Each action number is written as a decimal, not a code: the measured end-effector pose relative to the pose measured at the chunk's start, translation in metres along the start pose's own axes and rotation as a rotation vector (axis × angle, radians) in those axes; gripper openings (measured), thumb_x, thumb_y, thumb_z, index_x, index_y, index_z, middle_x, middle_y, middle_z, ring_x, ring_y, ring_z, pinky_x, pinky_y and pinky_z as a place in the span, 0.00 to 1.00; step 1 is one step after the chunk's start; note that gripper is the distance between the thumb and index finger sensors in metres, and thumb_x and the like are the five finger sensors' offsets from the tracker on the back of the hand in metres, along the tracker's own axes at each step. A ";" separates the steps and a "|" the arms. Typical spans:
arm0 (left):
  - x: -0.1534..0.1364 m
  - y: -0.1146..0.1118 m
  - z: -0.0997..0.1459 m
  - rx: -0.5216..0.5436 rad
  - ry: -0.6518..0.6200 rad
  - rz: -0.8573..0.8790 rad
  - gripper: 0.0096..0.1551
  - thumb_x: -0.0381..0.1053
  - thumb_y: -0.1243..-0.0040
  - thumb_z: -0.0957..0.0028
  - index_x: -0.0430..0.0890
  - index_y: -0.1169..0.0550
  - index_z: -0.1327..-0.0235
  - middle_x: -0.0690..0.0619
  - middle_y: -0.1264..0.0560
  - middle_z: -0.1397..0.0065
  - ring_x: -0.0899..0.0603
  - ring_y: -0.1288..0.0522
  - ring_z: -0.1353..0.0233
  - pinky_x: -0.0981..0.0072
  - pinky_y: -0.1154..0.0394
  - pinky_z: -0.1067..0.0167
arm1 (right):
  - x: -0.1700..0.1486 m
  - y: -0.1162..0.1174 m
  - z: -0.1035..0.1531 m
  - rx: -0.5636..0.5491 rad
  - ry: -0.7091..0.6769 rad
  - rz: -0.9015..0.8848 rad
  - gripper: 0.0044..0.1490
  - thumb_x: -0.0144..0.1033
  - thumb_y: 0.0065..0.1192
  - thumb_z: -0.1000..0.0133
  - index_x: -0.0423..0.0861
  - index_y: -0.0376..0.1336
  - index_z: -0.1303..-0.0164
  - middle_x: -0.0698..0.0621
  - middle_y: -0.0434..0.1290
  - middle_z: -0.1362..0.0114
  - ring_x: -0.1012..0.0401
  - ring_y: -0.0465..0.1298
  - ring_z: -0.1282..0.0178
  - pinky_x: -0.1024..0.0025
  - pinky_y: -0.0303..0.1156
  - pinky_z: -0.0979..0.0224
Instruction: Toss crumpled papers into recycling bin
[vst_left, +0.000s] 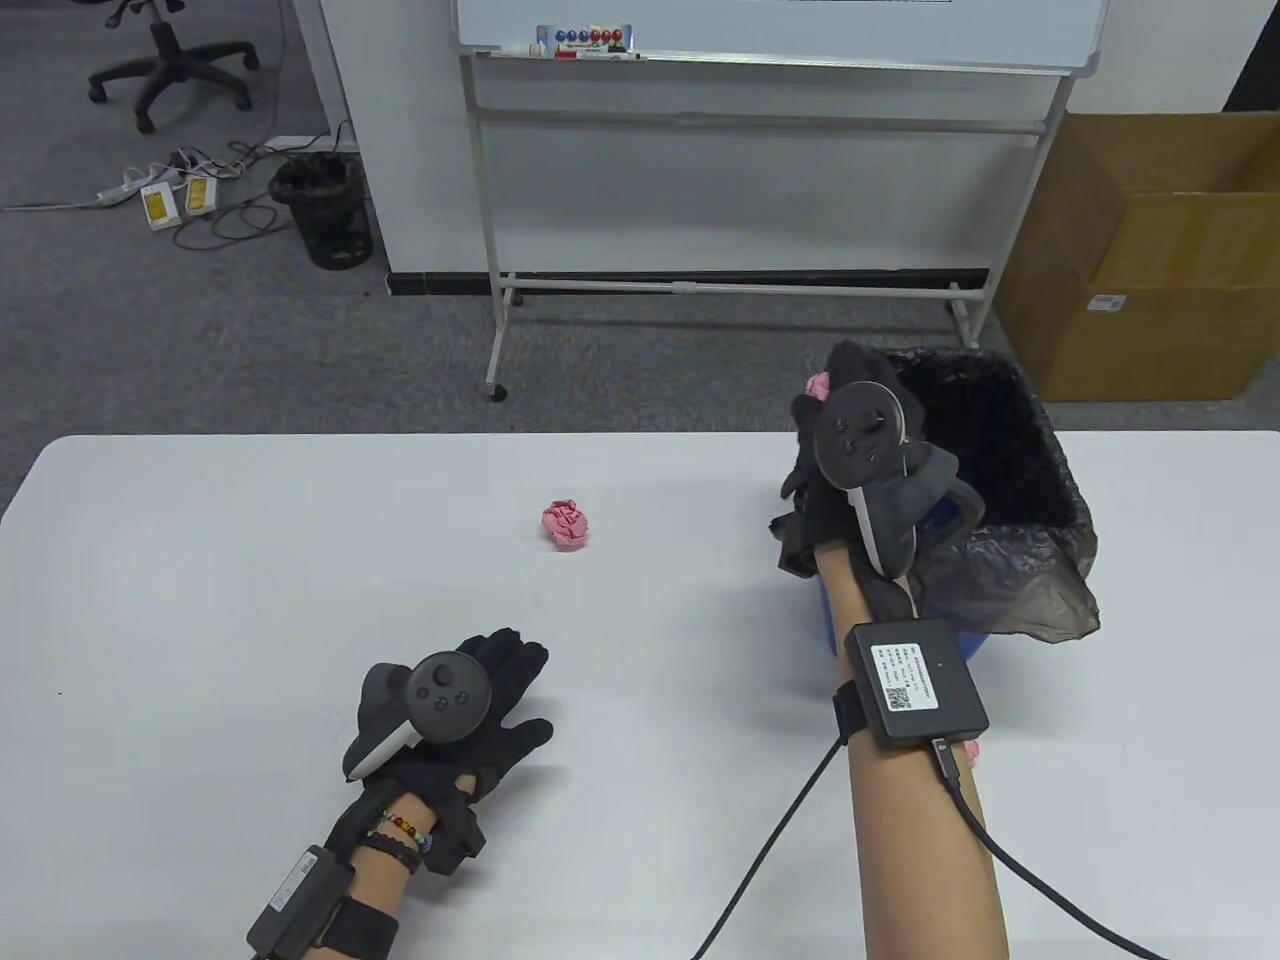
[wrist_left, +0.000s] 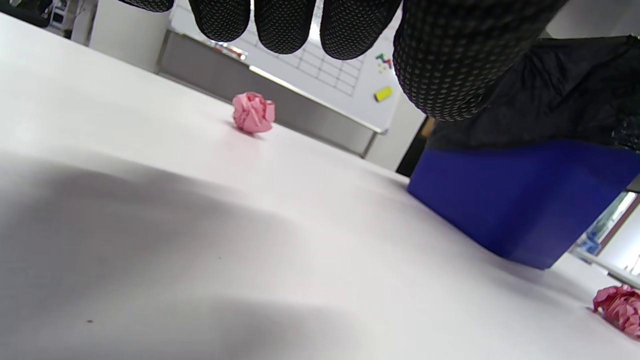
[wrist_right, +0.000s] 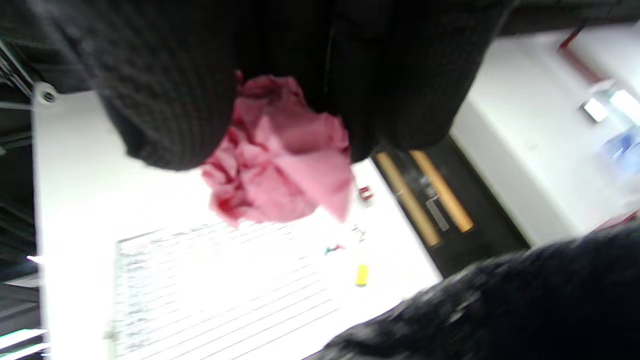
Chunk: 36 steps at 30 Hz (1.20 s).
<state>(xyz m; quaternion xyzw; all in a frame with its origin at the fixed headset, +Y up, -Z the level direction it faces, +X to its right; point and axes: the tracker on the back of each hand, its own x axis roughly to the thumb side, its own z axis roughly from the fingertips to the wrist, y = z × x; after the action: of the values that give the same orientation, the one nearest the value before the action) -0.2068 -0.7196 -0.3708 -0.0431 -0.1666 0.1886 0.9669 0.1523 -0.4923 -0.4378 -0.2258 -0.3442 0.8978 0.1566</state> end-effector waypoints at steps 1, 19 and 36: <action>0.000 0.000 0.000 0.001 0.000 0.002 0.47 0.61 0.35 0.51 0.50 0.39 0.20 0.42 0.46 0.12 0.29 0.48 0.15 0.29 0.47 0.26 | -0.005 0.002 -0.003 0.046 0.044 0.080 0.47 0.50 0.75 0.59 0.58 0.61 0.26 0.54 0.66 0.18 0.46 0.68 0.18 0.52 0.70 0.24; 0.001 0.000 0.000 0.001 0.001 -0.011 0.47 0.61 0.35 0.51 0.49 0.39 0.20 0.42 0.46 0.12 0.29 0.48 0.15 0.28 0.48 0.26 | 0.029 0.039 0.035 0.266 -0.185 0.141 0.61 0.64 0.71 0.62 0.61 0.47 0.19 0.54 0.48 0.11 0.48 0.51 0.10 0.44 0.55 0.17; 0.003 0.005 0.005 0.038 0.016 -0.037 0.46 0.61 0.35 0.51 0.49 0.38 0.20 0.42 0.46 0.12 0.29 0.47 0.15 0.28 0.47 0.26 | 0.110 0.151 0.112 0.542 -0.398 0.124 0.59 0.63 0.70 0.61 0.61 0.48 0.20 0.54 0.53 0.12 0.48 0.56 0.11 0.46 0.59 0.18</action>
<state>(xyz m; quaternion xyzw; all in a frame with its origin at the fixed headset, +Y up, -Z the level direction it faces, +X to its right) -0.2079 -0.7138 -0.3665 -0.0229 -0.1558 0.1733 0.9722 -0.0179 -0.6135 -0.5008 -0.0170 -0.1025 0.9909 0.0858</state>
